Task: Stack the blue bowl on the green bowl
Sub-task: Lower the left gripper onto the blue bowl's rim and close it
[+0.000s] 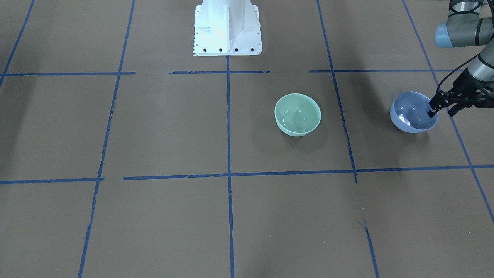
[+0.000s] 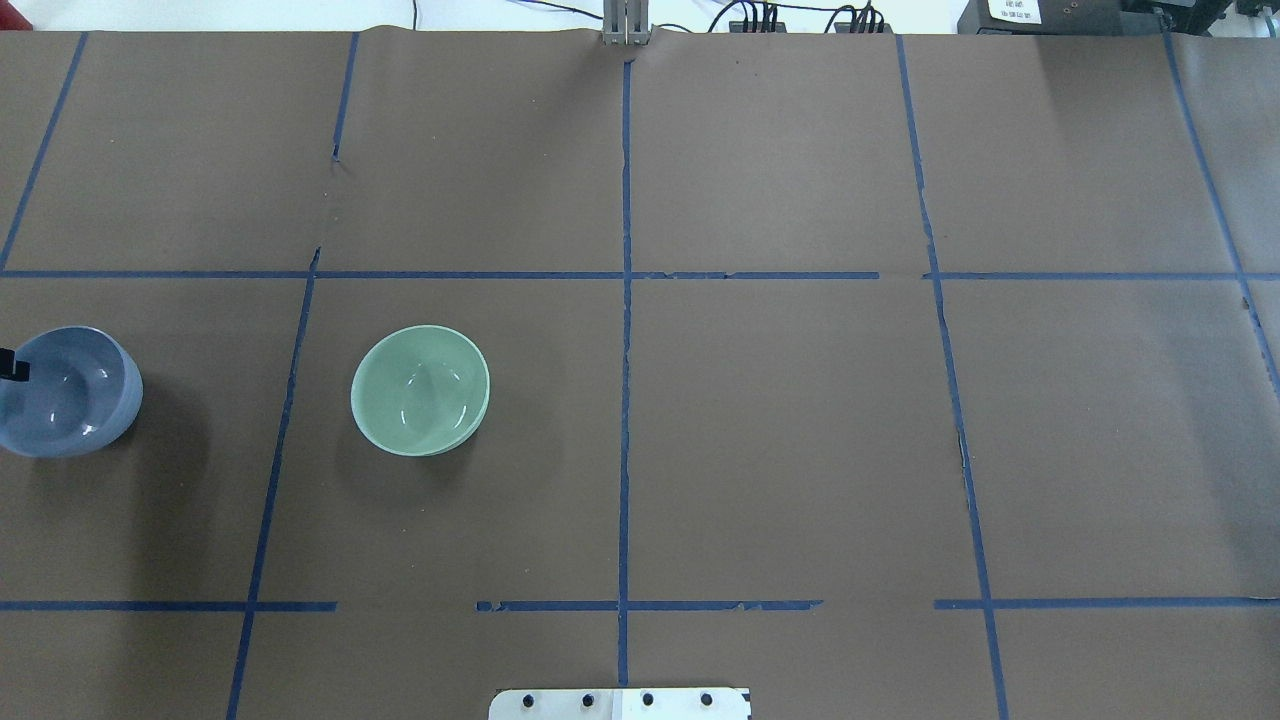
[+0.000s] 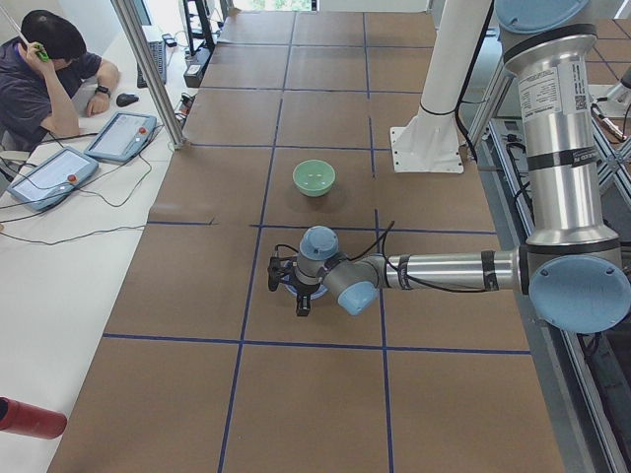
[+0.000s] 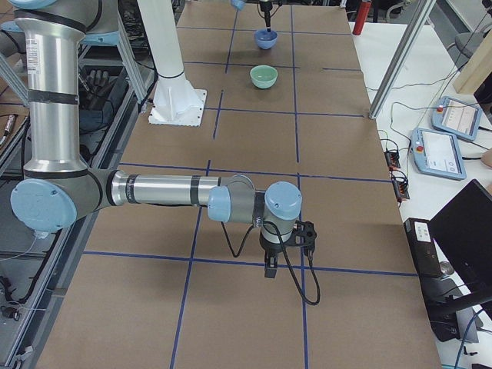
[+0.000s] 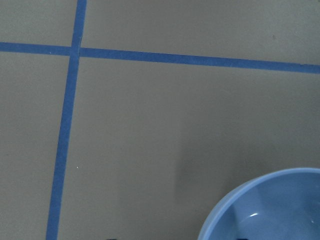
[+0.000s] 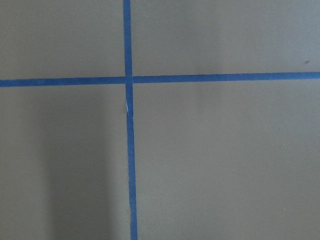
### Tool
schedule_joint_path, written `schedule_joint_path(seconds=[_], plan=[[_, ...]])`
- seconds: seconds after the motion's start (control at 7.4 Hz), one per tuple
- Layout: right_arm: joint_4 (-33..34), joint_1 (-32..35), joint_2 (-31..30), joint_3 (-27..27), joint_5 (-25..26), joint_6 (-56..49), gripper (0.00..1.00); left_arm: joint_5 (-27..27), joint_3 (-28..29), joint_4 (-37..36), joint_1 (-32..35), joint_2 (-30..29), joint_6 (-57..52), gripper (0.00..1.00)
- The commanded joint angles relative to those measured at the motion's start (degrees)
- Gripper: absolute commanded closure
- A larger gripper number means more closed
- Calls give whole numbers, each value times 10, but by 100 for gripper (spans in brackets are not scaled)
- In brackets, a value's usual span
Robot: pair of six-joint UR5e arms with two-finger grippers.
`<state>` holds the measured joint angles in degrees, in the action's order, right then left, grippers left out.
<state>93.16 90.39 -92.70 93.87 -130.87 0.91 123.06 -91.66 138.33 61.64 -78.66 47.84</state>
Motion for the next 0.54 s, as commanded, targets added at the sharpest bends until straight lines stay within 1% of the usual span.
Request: schedule_joint_path(seconds=[0.0, 0.41], plan=[[0, 0, 0, 0, 0, 0, 0, 15, -2, -1, -1, 0, 2, 100], [0, 0, 0, 0, 0, 1, 0, 24, -5, 0, -13, 0, 0, 100]])
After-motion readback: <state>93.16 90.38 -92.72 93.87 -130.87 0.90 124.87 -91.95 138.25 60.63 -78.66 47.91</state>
